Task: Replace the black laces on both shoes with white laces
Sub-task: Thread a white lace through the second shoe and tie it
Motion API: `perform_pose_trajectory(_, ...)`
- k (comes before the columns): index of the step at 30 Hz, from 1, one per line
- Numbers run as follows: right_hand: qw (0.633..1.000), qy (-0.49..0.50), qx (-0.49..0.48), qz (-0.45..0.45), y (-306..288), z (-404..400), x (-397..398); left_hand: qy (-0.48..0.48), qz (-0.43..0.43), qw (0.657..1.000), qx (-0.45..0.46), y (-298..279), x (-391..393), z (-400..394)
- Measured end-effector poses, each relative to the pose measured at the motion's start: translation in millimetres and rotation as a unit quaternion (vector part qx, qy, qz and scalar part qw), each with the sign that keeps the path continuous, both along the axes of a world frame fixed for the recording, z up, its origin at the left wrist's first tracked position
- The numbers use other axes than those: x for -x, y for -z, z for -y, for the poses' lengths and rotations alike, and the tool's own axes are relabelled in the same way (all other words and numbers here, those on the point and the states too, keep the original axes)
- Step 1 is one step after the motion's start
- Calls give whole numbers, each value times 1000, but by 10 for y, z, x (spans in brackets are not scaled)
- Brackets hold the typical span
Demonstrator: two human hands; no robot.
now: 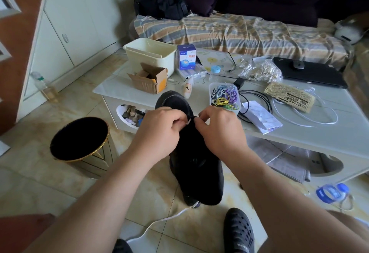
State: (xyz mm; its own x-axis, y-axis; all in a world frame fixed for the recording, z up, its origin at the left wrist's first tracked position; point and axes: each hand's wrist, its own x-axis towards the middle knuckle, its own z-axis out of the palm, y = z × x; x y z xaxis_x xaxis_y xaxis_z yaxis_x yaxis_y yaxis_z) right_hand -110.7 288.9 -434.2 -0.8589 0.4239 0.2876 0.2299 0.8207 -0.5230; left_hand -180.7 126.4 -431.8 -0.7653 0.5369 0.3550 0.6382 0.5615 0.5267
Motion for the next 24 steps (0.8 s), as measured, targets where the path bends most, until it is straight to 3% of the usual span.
perform_pose_trajectory(3, 999, 34, 29, 17, 3, -145, 9, 47, 87, 995, -14, -133, -44, 86)
perform_pose_trajectory(6, 992, 90, 87, 22, 31, -398, 20, 129, 241, 956, -109, -303, -175, 186)
perform_pose_trajectory(8, 984, 125, 118, 38, 74, -569, 23, 201, 322, 896, -230, -389, -243, 238)
perform_pose_trajectory(12, 978, 150, 125, 71, 193, -745, -2, 300, 451, 709, -451, -529, -218, 306)
perform_pose_trajectory(14, 979, 148, 111, 87, 219, -744, -28, 264, 470, 676, -502, -588, -174, 305)
perform_pose_trajectory(15, 980, 143, 110, 88, 217, -731, -39, 221, 466, 685, -515, -613, -155, 285)
perform_pose_trajectory(19, 985, 104, 122, 61, 134, -606, -65, 34, 388, 795, -465, -485, -167, 68)
perform_pose_trajectory(22, 987, 62, 149, 10, 47, -490, -93, -4, 393, 818, -419, -254, -189, -97)
perform_pose_trajectory(24, 989, 23, 146, -21, -21, -418, -110, -11, 359, 859, -364, -171, -178, -161)
